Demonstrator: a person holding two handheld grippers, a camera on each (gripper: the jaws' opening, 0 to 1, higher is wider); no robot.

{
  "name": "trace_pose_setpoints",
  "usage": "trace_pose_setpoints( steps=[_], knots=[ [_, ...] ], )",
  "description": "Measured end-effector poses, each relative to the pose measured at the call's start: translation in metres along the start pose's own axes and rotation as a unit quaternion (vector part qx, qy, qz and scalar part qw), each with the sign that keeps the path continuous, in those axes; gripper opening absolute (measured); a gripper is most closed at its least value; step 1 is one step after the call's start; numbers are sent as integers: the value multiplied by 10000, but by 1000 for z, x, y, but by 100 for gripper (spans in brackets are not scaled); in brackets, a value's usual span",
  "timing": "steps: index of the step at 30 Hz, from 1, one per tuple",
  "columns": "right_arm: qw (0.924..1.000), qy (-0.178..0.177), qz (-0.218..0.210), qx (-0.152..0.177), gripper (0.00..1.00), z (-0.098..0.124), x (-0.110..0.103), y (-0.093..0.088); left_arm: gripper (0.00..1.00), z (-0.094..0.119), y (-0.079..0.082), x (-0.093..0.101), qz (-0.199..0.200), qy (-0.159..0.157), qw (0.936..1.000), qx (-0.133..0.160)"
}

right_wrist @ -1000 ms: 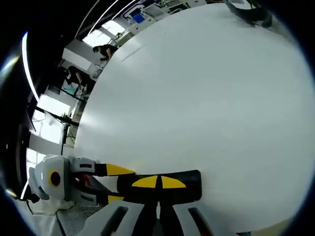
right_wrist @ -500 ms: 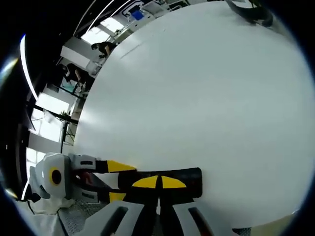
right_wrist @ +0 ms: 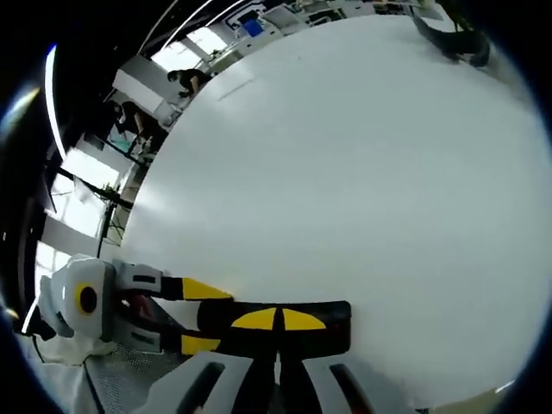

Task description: Press the specified remote control buttons in sequence, fully releasing each button before pressing the next.

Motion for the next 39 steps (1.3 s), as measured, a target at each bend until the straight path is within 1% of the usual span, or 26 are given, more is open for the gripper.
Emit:
trace_pose_setpoints(
  steps=[3, 6, 7, 9, 10, 11, 18, 23, 27, 34, 38, 39],
  knots=[
    [9990, -124, 413, -114, 0, -1, -4, 0, 25, 0, 0, 0, 1, 13, 10000, -3],
    [9997, -53, 216, -63, 0, 0, -2, 1, 25, 0, 0, 0, 0, 23, 10000, -15],
    [10000, 25, 55, -49, 0, 1, -2, 1, 25, 0, 0, 0, -3, 23, 10000, -19],
    [9999, 96, -113, -28, 0, 1, -1, 2, 25, 0, 0, -1, -1, 42, 10000, -28],
    [9998, 125, -142, -28, 0, 1, -1, 2, 25, 1, 0, -1, -12, 52, 10000, -29],
    [9995, 196, -232, -114, 0, 1, -3, 0, 25, 1, 0, -2, -18, 60, 10000, -31],
    [9990, 328, -193, -247, 0, 0, -11, -3, 25, 2, -2, -7, 38, 142, 9999, -70],
    [9992, 275, -74, -295, 0, -2, -10, -3, 25, 2, -2, -7, 85, 139, 9999, -55],
    [9993, 237, -76, -296, 0, -2, -10, -4, 25, 2, -2, -6, -9, 149, 9999, -13],
    [9982, 385, -415, -193, 0, -2, -6, -3, 25, 2, -2, -7, 4, 143, 9999, -1],
    [9985, 350, -392, -152, 0, -2, -7, -3, 24, 2, -2, -6, -79, 137, 9999, 11],
    [9980, 342, -516, -122, 0, -2, -6, -3, 24, 2, -2, -5, -76, 132, 9999, 14]
  ],
)
Point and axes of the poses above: the point that each gripper's makers call its tool centre point, and the gripper's own axes: z roughly backward along the fingers, x roughly to its right, y roughly out of its top, the point moved 4 cm from there along z, roughly backward along the fingers, and after that the axes turned 9 degrees about y, right-handed, at the moved point
